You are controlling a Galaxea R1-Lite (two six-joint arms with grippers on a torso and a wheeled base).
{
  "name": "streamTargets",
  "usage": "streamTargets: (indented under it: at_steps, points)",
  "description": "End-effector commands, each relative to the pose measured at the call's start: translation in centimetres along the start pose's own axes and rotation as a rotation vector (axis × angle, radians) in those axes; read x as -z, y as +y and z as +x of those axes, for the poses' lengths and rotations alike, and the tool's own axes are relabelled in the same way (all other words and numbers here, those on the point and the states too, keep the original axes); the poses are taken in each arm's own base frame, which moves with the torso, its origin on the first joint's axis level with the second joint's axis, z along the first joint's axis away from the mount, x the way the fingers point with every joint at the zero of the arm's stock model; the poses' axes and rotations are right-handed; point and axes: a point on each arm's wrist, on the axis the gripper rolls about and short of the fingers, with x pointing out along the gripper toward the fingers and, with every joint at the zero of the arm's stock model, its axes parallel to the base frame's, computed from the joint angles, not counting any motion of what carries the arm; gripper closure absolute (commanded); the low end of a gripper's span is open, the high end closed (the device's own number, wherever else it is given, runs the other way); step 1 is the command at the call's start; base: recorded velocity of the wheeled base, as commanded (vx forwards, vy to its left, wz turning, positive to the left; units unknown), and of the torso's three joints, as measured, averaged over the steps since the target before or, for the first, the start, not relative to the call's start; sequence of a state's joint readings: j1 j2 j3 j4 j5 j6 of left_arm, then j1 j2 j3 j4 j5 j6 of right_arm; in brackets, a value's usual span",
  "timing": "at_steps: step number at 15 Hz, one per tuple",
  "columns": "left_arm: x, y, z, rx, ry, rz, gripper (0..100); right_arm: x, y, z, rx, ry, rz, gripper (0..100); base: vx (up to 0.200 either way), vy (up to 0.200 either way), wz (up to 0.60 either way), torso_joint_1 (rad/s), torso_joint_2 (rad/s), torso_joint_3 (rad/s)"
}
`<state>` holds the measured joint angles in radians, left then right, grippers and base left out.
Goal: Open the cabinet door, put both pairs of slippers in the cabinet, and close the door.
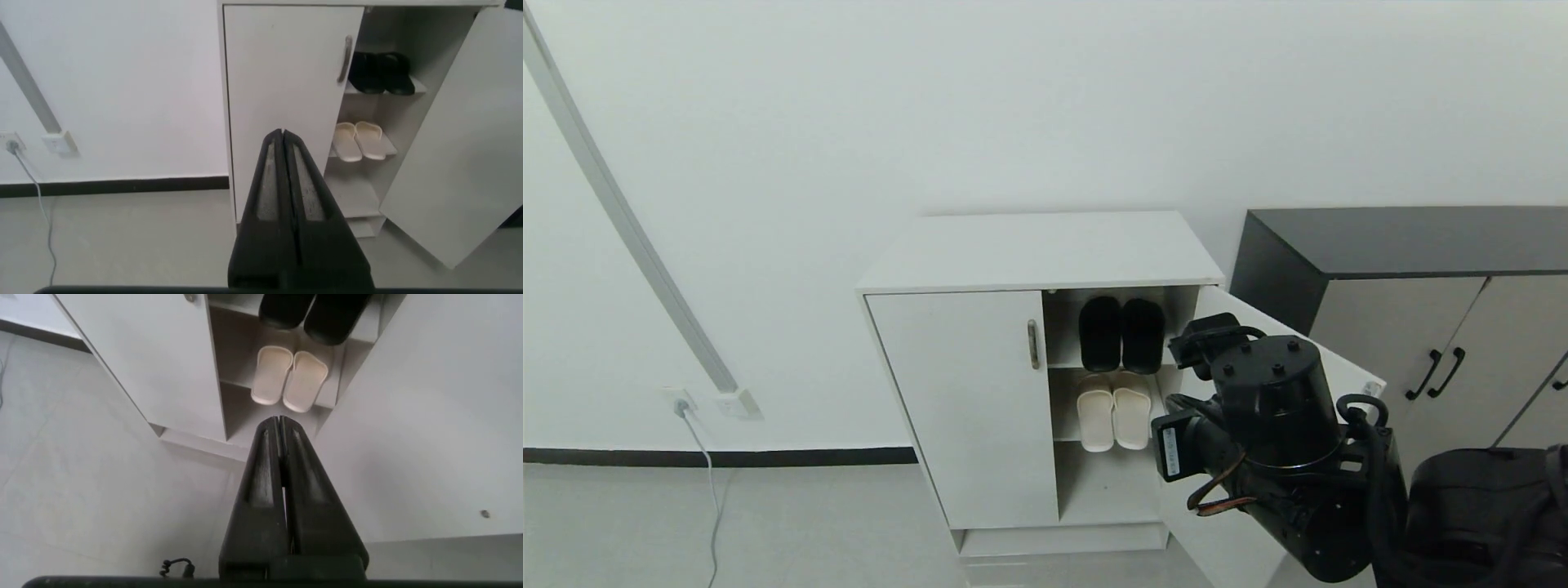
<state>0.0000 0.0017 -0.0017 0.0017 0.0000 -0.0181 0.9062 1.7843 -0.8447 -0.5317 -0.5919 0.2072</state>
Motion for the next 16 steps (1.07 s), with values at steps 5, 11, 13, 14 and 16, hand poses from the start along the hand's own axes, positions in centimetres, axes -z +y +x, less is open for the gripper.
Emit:
streamTargets:
  at_steps: [5, 11, 13, 14, 16]
  points:
    - [0.00, 0.00, 0.00, 0.000, 0.000, 0.000, 100, 0.10, 0.03, 0.05, 0.000, 0.003, -0.002, 100, 0.000, 0.000, 0.00, 0.250, -0.58, -0.329]
    - [0.00, 0.00, 0.00, -0.002, 0.000, 0.000, 100, 0.30, -0.21, 0.20, 0.009, 0.009, -0.007, 100, 0.000, 0.000, 0.00, 0.168, -0.37, -0.207]
    - [-0.04, 0.00, -0.01, -0.002, -0.002, 0.000, 100, 0.33, -0.17, 0.27, 0.009, 0.010, -0.008, 100, 0.000, 0.000, 0.00, 0.000, 0.00, 0.000]
    - [0.00, 0.00, 0.00, -0.002, 0.000, 0.000, 100, 0.41, -0.16, 0.30, 0.010, 0.013, -0.009, 100, 0.000, 0.000, 0.00, 0.000, 0.00, 0.000]
    - [0.00, 0.00, 0.00, -0.002, 0.000, 0.000, 100, 0.42, -0.12, 0.28, 0.008, 0.013, -0.010, 100, 0.000, 0.000, 0.00, 0.000, 0.00, 0.000]
